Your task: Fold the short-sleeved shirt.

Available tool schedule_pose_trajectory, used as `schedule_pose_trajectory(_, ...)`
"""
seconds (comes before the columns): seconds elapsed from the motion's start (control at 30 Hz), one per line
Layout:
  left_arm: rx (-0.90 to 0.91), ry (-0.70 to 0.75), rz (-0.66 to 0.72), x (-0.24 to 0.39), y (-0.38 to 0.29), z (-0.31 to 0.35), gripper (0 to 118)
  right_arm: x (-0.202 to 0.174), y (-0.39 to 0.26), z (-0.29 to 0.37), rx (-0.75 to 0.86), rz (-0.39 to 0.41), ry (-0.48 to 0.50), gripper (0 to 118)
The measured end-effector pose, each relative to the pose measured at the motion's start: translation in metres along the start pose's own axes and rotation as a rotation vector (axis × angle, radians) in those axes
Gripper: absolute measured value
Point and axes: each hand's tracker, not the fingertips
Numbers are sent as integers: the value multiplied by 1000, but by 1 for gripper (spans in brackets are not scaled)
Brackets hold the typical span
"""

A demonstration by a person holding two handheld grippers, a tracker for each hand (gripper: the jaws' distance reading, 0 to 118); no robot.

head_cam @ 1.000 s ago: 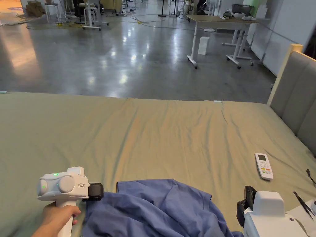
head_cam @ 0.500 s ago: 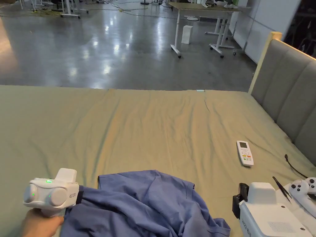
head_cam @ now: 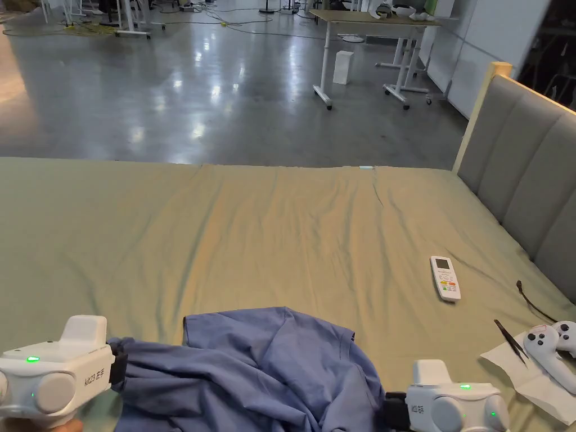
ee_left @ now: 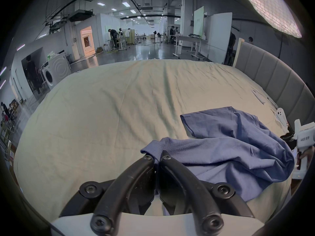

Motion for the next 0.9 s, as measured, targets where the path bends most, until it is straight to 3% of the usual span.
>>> schedule_pose_trajectory(0.03,-2,1,4,0,-3,1,5,-1,-2,-2,-12,-6,9,74)
schedule_pose_trajectory(0.07,-6,2,11,-1,-4,0,5,-6,-4,-5,-10,-4,34,54)
schedule_pose_trajectory(0.1,-9,1,17,-1,-6,1,5,-11,-7,-6,6,-2,33,44)
schedule_pose_trajectory(0.17,-11,3,23,0,-10,2,5,-21,-6,-1,38,46,-32,34)
schedule_pose_trajectory(0.23,-14,6,28,0,-11,4,5,-26,-7,1,65,40,-9,8)
schedule_pose_trajectory(0.37,5,5,41,-2,-7,11,5,-24,-4,13,85,59,-11,6)
schedule_pose_trajectory(0.47,55,-1,46,-4,3,22,5,-18,3,41,210,14,16,6)
schedule_pose_trajectory(0.6,128,3,36,-6,29,46,5,-19,28,99,371,52,24,5)
schedule_pose_trajectory(0.9,341,72,45,-50,118,128,5,-3,98,210,659,39,2,5)
